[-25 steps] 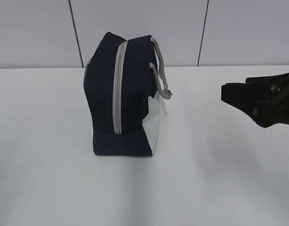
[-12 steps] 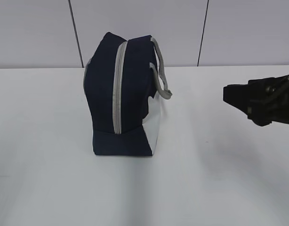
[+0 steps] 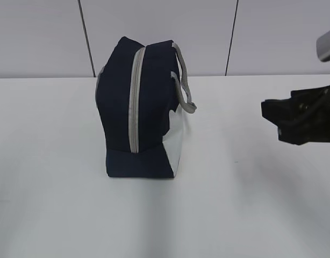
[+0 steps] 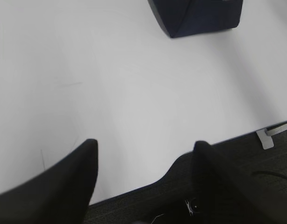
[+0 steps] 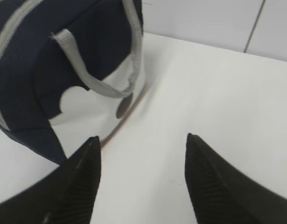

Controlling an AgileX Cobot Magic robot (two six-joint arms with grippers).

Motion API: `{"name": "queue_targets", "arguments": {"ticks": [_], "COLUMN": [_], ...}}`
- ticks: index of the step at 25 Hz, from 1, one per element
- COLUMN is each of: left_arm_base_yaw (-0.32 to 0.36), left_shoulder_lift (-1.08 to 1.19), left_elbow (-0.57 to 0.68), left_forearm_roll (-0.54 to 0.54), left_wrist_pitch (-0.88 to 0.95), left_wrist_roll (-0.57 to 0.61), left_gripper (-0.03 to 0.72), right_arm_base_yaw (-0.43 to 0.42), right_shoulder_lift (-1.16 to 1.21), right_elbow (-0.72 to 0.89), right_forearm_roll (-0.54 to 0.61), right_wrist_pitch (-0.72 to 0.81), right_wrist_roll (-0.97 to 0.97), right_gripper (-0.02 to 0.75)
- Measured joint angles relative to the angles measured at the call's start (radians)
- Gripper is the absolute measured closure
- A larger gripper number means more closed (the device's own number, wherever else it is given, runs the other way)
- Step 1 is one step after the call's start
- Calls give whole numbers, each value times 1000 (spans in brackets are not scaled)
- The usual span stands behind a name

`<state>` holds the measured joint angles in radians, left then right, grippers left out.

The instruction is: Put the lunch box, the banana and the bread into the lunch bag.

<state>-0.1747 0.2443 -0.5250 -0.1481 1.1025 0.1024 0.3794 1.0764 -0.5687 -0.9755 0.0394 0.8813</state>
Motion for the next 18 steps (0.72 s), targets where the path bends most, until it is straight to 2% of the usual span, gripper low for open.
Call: {"name": "queue_targets", "arguments": {"ticks": [5,6,8,10,13,18], "left_arm_base_yaw": [0,0,0,0,0,0], "left_shoulder_lift": [0,0,0,0,0,0], "left_elbow": [0,0,0,0,0,0], "left_forearm_roll": [0,0,0,0,0,0], "left_wrist_pitch": [0,0,0,0,0,0], "left_wrist_roll": [0,0,0,0,0,0], "left_gripper": [254,254,254,254,256,259], "right_arm_base_yaw": [63,70,76,78,78,78], "right_shoulder_lift": [0,0,-15,-46,-97,-161], "right_elbow": [-44,-62,-96,-134,-174,-193], "right_forearm_roll": [643,745,861,904,906,910], "right_wrist_pitch": [272,325,417,516,629,731], "right_wrist_roll": [-721,-834,-963,-1014,-1039,-1046], "right_gripper": [313,313,313,313,313,313]}}
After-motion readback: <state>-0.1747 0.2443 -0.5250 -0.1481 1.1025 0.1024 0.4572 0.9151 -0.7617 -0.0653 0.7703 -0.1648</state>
